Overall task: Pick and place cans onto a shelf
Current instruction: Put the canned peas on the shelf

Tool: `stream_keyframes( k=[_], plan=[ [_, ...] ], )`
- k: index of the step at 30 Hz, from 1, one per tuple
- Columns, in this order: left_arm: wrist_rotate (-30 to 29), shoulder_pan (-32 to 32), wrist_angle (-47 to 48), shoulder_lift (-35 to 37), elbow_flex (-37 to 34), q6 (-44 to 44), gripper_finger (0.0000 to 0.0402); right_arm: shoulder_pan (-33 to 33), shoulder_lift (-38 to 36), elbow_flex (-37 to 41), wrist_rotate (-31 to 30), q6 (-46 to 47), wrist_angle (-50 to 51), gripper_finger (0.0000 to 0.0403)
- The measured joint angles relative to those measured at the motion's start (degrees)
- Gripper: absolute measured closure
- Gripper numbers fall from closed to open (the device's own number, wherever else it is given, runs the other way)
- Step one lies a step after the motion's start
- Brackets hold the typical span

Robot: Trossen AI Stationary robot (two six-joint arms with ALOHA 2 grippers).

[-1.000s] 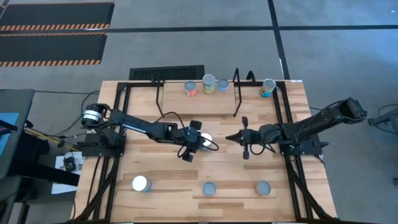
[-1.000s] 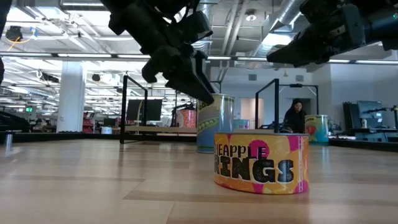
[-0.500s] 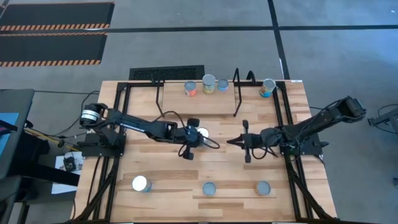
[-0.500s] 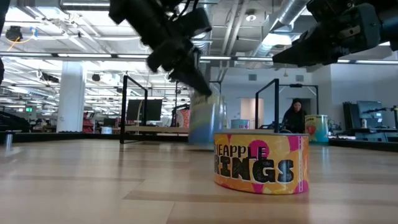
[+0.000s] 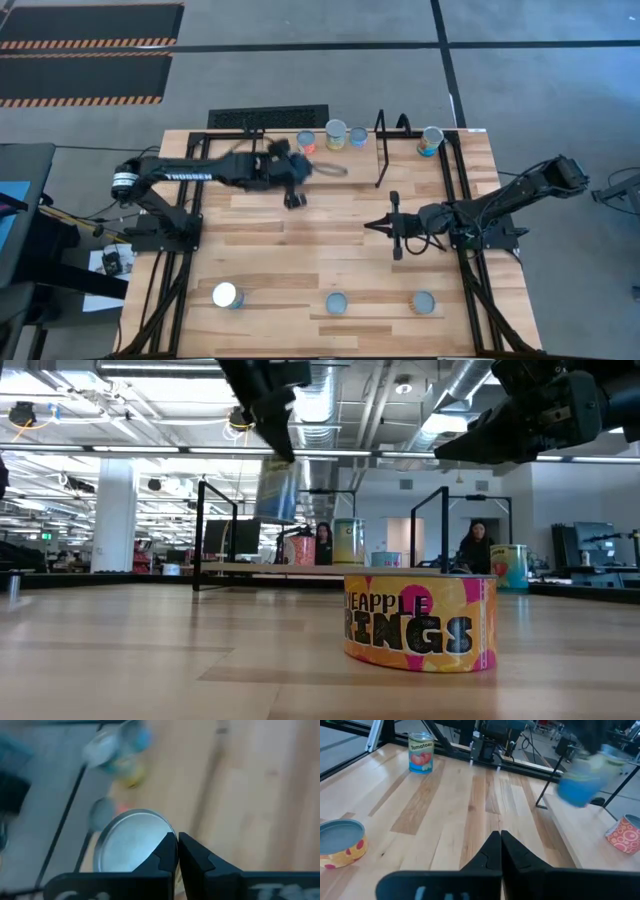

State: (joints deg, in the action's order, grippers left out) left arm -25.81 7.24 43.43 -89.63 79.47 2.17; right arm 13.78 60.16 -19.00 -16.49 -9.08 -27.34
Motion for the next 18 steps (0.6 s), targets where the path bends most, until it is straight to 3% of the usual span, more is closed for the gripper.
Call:
stream_keyframes(
  k=[6,10,18],
  plan=[
    [2.8,10.3,-1.3,1.4,-3.5,1.5,0.0401,0.1,0.0,0.0,0.1,-0.1,0.1,0.0396],
    [6.5,15.9,-8.4,1.4,-6.7,3.2,0.0401,0.1,0.0,0.0,0.1,-0.1,-0.1,0.0396],
    [10.6,21.8,-11.5,0.1,-7.8,6.2,0.0401,0.1,0.0,0.0,0.1,-0.5,-0.8,0.0396]
  ],
)
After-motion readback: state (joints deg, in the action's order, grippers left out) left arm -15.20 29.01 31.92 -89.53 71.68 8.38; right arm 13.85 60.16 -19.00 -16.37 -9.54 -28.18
